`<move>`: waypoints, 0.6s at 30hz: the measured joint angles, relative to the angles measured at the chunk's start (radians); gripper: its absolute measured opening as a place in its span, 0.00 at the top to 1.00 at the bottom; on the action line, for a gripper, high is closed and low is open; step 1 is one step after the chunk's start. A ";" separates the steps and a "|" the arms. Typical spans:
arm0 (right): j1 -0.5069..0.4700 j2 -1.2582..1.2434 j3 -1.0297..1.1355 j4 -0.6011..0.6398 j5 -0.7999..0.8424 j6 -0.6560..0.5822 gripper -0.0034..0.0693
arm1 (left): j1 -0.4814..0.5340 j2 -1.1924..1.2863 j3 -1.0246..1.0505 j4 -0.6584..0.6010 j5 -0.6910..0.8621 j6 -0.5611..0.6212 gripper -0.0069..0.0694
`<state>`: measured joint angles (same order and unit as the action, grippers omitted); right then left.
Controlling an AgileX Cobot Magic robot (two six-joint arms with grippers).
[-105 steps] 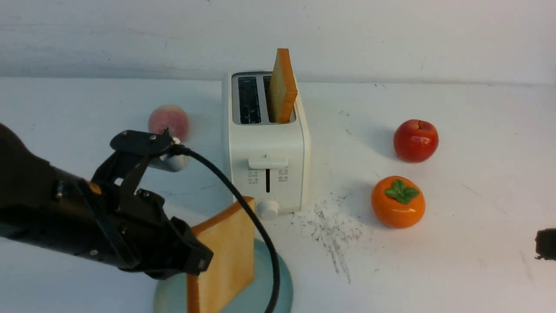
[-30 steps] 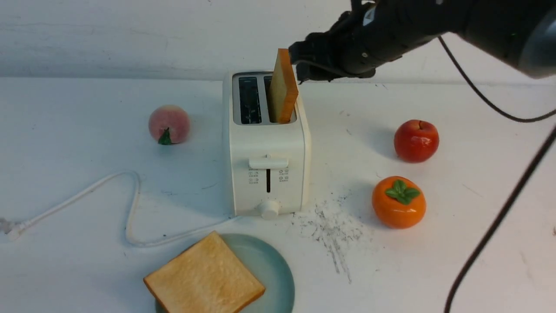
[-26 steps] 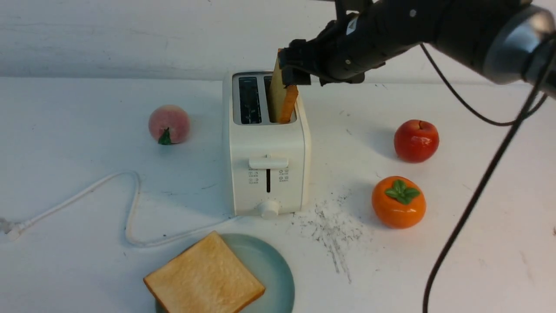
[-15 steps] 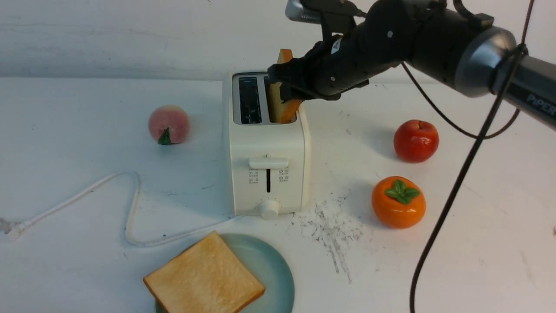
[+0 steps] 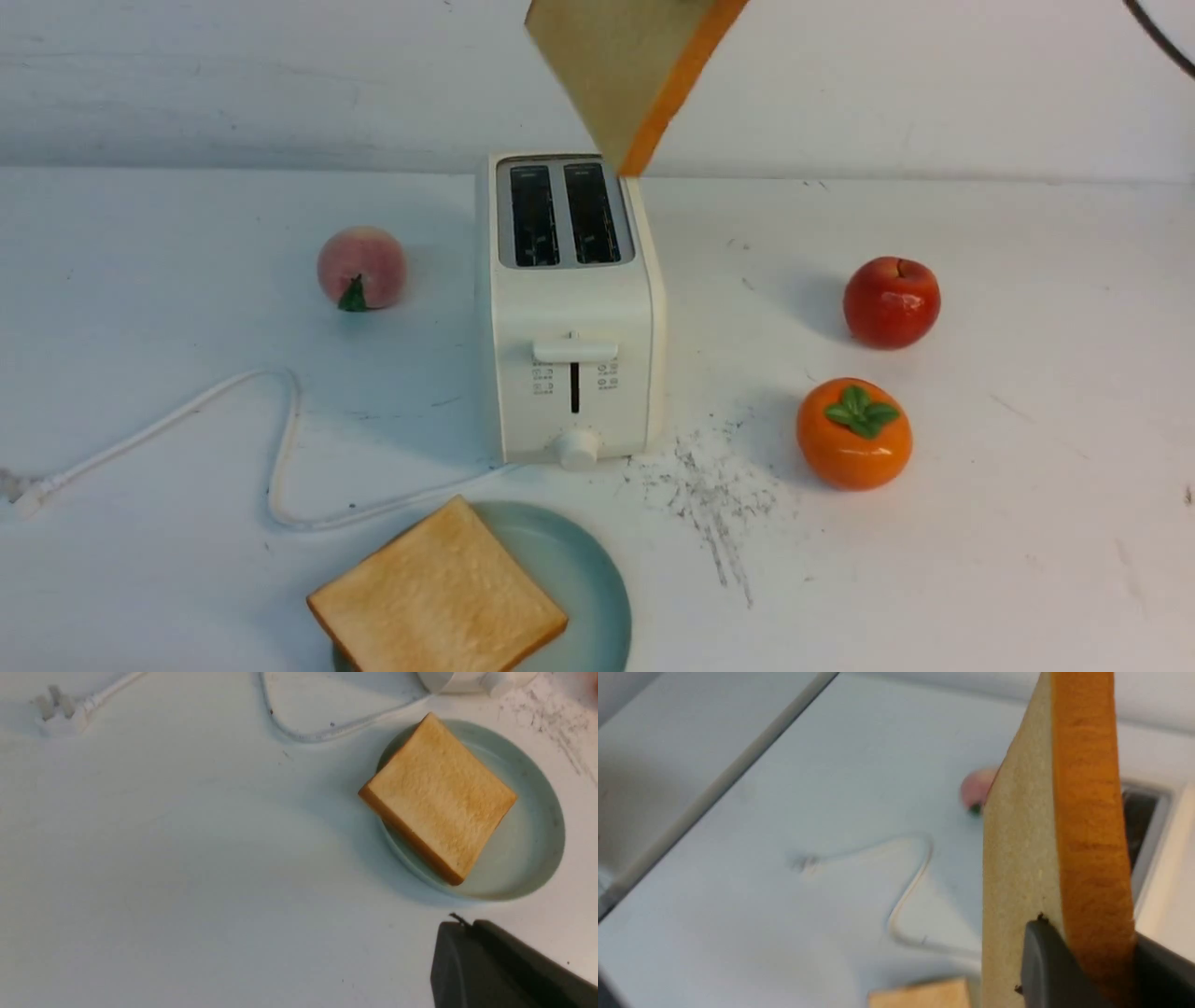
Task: Take toasted bread from bread machine on white table place on plate.
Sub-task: 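Place the held slice of bread on top of the slice on the plate with the right gripper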
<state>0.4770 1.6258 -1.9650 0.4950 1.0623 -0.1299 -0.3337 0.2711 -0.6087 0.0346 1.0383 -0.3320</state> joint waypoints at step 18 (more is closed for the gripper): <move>0.144 0.013 0.684 0.374 -0.271 -0.339 0.80 | 0.000 0.000 0.000 0.015 -0.117 0.000 0.93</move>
<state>0.6211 1.6391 -1.2810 0.8687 0.7911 -0.4691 -0.3337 0.2711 -0.6087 0.0494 0.9211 -0.3320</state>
